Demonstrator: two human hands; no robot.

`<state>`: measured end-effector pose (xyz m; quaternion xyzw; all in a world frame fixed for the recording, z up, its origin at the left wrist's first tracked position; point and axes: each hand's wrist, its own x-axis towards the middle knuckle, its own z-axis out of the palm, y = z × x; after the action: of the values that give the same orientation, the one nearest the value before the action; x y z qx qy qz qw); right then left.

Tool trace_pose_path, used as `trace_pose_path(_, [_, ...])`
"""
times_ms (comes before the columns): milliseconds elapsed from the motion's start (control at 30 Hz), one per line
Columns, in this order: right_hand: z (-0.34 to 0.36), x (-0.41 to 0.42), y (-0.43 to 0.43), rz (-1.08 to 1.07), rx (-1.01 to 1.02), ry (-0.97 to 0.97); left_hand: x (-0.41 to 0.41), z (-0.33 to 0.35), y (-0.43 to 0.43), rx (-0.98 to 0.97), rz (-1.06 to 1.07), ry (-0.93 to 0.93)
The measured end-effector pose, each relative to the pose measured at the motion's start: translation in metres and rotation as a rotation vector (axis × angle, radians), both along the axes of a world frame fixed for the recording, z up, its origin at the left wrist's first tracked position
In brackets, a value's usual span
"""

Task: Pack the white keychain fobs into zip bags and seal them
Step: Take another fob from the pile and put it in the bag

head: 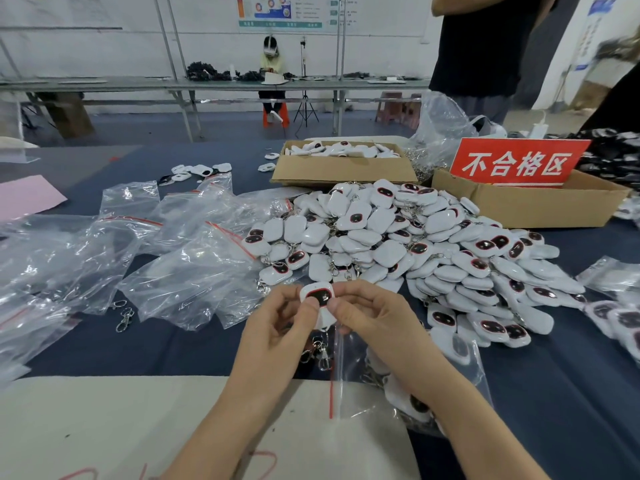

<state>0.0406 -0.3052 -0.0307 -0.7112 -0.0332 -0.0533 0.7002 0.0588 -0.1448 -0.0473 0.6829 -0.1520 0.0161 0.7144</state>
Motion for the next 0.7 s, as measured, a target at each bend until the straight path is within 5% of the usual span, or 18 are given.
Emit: trace_pose_path(700, [-0.0015,-0.0003,0.0015,-0.047,0.050,-0.019,-0.0044,-0.0013,-0.0010,0.086,-0.106,-0.063])
